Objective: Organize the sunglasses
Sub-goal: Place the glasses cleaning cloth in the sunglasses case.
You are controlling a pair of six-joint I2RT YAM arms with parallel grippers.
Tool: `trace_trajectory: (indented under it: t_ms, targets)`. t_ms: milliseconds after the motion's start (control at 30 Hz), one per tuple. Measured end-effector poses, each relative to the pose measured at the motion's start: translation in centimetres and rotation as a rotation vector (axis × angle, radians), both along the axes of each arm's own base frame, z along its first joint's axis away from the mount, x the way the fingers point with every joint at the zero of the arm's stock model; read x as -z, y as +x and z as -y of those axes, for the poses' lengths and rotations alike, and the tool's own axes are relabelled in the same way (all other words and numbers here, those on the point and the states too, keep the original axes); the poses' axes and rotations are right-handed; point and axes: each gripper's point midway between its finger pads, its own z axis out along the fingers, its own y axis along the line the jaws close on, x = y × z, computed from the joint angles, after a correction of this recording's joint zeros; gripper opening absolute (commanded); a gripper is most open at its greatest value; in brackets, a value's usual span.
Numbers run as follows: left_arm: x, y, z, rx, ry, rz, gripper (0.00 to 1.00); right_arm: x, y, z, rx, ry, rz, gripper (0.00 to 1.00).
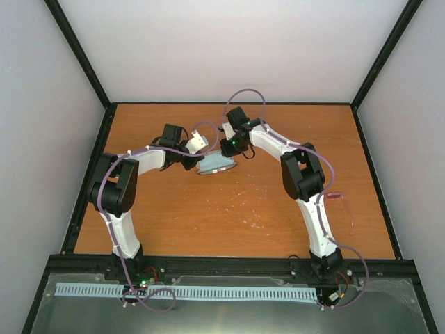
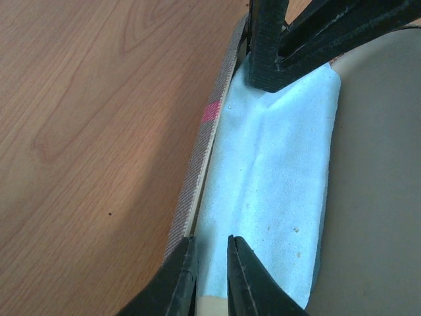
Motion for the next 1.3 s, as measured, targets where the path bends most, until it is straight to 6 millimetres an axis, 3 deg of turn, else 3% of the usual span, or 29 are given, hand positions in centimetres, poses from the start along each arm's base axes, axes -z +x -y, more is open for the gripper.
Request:
trace_trajectory:
  t_ms: [67,167,300,600,733,1033,1100,1200,1300]
  targets:
    - [0.0,0.0,0.0,-0.001,-0.001,-0.001,0.16,0.0,0.0,0.0,0.002,0.0,-0.001,0.2]
    - [0.0,0.0,0.0,-0.006,-0.004,-0.005,0.16,0.0,0.0,0.1,0.004,-0.003,0.0,0.36]
    - [-0.1,0.0,0.0,-0.015,-0.009,-0.01,0.17,0.1,0.2,0.3,0.009,-0.016,0.006,0.43]
    - [-2.2,1.1,-0.2,-0.06,-0.047,0.01,0.25,-0.3,0.4,1.4,0.043,-0.061,0.038,0.49]
    - [-3.8,1.4,-0.2,-0.071,-0.068,0.036,0.25,-1.5,0.3,2.1,0.07,-0.069,0.065,0.58]
    - [-4.5,1.4,-0.2,-0.082,-0.08,0.041,0.25,-4.6,1.0,3.0,0.124,-0.077,0.148,0.52]
    - [-4.6,1.5,-0.2,-0.086,-0.078,0.043,0.25,-4.8,1.1,3.9,0.16,-0.103,0.162,0.5]
    - [-5.0,1.5,-0.3,-0.089,-0.082,0.051,0.25,-5.4,0.8,6.3,0.252,-0.143,0.166,0.54]
    - [-6.1,1.5,-0.2,-0.087,-0.091,0.067,0.25,-6.3,-0.3,11.2,0.411,-0.171,0.142,0.59]
